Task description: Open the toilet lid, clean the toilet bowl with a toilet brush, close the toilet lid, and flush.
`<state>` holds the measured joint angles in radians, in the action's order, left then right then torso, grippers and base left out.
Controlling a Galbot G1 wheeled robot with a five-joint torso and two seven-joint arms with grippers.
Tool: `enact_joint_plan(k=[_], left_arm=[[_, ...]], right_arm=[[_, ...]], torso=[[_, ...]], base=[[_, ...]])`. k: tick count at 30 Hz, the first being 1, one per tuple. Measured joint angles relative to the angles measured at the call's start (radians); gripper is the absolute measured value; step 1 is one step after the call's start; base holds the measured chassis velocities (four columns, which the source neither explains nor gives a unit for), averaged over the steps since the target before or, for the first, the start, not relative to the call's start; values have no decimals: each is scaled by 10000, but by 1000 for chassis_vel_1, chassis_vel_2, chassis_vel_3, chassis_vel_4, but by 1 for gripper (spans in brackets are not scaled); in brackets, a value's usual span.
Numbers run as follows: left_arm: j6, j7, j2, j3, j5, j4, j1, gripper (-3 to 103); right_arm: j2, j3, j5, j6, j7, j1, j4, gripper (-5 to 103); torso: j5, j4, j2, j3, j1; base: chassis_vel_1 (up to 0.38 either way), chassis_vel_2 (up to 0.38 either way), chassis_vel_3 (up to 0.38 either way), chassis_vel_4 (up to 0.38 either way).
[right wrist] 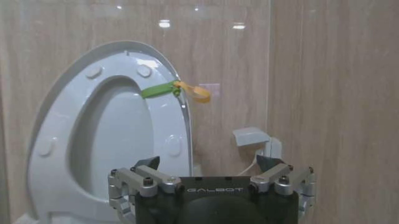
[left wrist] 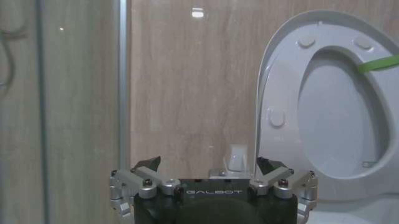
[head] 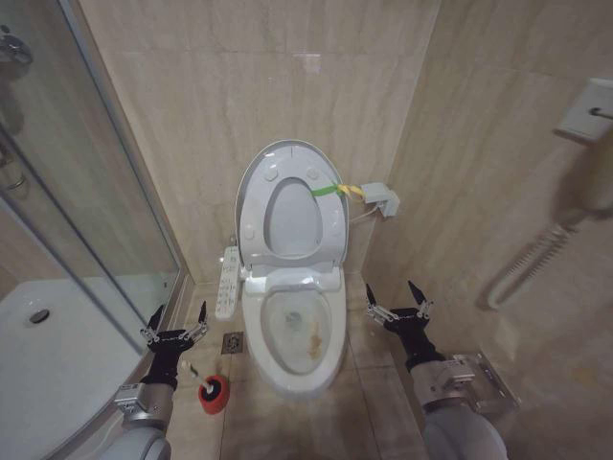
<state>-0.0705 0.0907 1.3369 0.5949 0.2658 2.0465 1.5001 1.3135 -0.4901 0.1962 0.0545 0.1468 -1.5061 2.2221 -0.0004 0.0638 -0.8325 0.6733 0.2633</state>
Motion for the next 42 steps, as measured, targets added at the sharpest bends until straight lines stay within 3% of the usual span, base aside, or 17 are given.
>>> enact_joint_plan(k=[42], left_arm=[[-49,-97,-19,-88,-81,-267,-146,100]], right_arm=[[0,0,0,0,0,-4,0,100]], torso=[[4,-3,-1,-2,-8]], base=[[-23,19,17,-15]])
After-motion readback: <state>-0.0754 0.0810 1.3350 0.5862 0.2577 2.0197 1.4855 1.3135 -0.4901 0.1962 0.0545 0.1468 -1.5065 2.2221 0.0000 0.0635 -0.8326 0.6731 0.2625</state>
